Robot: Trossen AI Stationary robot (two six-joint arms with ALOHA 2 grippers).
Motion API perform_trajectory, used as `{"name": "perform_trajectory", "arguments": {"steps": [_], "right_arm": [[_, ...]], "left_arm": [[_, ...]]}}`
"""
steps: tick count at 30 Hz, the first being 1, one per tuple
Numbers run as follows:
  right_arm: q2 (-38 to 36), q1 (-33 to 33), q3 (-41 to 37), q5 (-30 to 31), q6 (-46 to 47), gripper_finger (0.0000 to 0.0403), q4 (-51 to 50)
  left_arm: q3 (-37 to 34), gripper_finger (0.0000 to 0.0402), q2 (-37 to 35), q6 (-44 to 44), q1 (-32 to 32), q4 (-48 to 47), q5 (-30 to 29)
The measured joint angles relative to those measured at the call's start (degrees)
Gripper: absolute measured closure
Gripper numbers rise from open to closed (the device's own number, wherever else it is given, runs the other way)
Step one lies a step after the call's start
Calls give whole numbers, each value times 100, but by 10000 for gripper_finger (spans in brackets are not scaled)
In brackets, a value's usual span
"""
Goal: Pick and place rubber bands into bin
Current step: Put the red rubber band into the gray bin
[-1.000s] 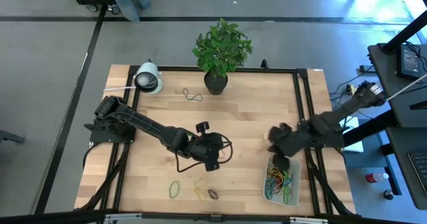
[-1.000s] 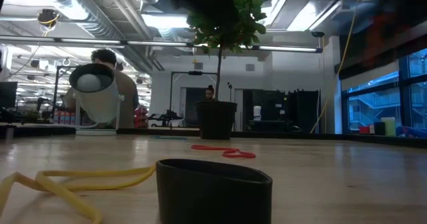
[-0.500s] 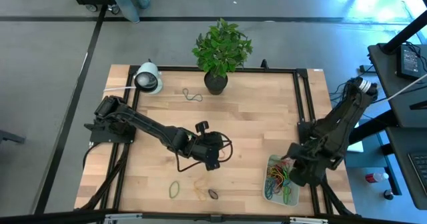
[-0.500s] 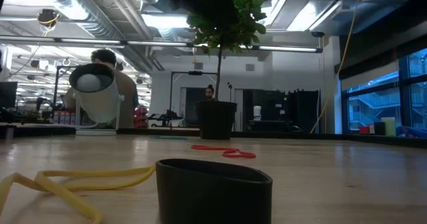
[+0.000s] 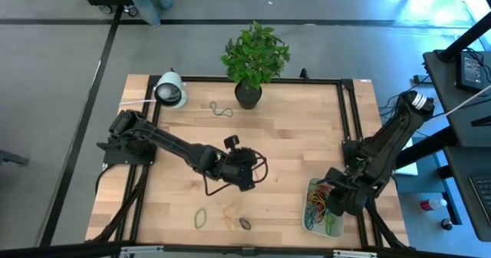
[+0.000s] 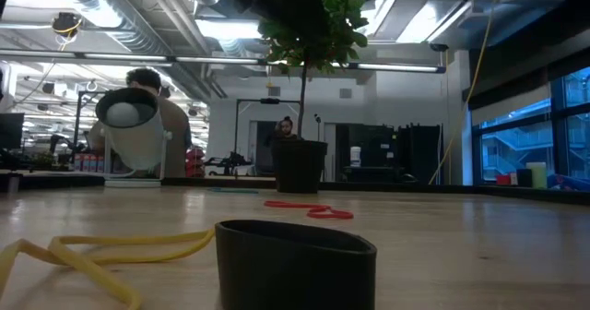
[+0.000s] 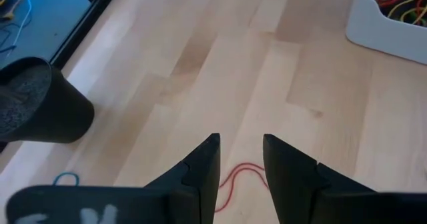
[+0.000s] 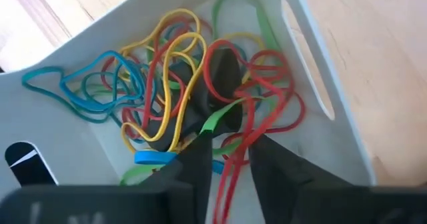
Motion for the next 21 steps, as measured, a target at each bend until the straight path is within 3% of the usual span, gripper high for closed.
{"name": "perform_trajectory", "arguments": {"steps": [9,18,21], "right_arm": [[-265,2,216,-226,-29,239,-525],[-839,4,374,-247,-96,234,-706],[-1005,4,374,-249,-370,234,-700]], "left_arm": [[0,293,0,103,44,-2,0],[0,293,0,-189,66,-2,243],[0,293,0,27,66,-92,582]]}}
